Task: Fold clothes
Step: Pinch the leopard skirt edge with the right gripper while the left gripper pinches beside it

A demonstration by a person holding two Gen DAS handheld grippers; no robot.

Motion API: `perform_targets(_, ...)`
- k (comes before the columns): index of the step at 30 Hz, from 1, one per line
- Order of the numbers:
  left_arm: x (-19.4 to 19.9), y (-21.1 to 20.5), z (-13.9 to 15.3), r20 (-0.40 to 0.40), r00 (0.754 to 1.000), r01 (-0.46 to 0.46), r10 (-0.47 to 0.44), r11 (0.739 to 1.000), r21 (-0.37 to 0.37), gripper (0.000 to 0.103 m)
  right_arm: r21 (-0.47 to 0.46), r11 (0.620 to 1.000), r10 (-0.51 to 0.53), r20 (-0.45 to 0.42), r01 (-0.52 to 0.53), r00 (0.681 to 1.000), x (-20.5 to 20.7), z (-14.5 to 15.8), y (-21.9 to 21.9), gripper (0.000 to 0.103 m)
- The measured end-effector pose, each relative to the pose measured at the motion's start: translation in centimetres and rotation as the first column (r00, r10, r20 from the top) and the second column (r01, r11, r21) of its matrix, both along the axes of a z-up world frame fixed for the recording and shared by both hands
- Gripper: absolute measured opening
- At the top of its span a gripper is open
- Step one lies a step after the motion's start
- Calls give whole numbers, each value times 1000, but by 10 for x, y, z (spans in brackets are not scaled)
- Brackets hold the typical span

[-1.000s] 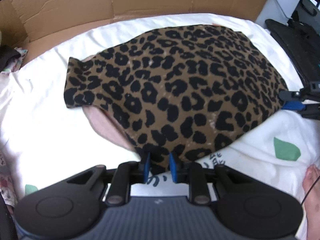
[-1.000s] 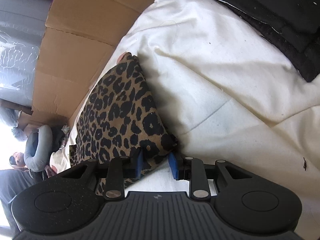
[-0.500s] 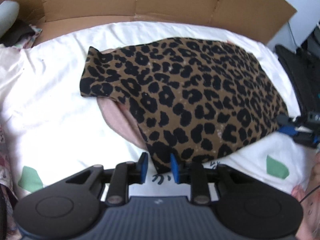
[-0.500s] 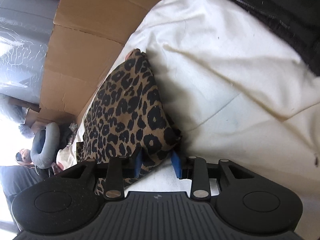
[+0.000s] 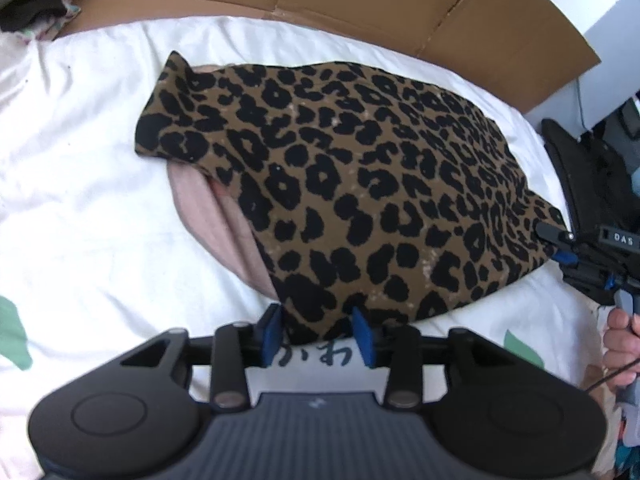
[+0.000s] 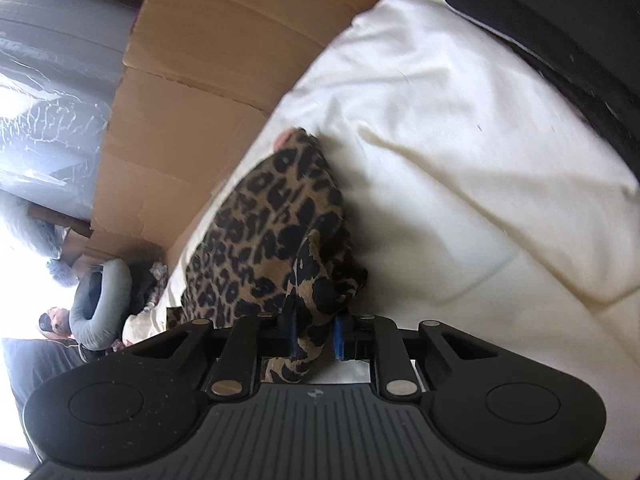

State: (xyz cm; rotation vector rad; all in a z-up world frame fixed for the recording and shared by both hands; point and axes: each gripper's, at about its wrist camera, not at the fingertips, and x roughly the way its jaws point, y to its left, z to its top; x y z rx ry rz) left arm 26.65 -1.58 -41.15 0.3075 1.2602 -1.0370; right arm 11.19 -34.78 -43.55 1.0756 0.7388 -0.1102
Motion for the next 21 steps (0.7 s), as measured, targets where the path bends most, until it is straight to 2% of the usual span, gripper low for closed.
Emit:
perform_targets(4, 3, 5, -2, -38, 999, -28, 27, 999, -27, 42, 12, 1000, -10, -11, 10, 1000, -1, -3, -2, 17)
perform_targets(7, 2, 8, -5, -43, 998, -41, 39, 998, -39, 42, 48, 998, -28, -36, 29, 999, -5, -14, -3, 23)
perform_targets(9, 5, 10, -6, -65, 996, -61, 58, 997, -49, 43, 68, 997, -38, -41, 41, 998, -8, -20, -4, 34)
perform_targets(14, 7, 14, -9, -82, 993, -94, 88, 993, -69, 39, 123, 988, -85, -30, 88, 996, -10, -30, -9, 33)
perform_targets(17, 10, 14, -10, -89, 991, -101, 95, 993, -61, 30, 153, 980, -122, -21, 124, 992, -11, -34, -10, 33)
perform_targets(19, 13, 16, -11, -109, 988, -118, 112, 992, -53, 16, 159, 978, -134, -17, 135, 991, -11, -35, -9, 32)
perform_targets(21, 15, 17, -12, -116, 986, -126, 120, 991, -46, 13, 160, 978, -136, -14, 136, 991, -11, -36, -8, 27)
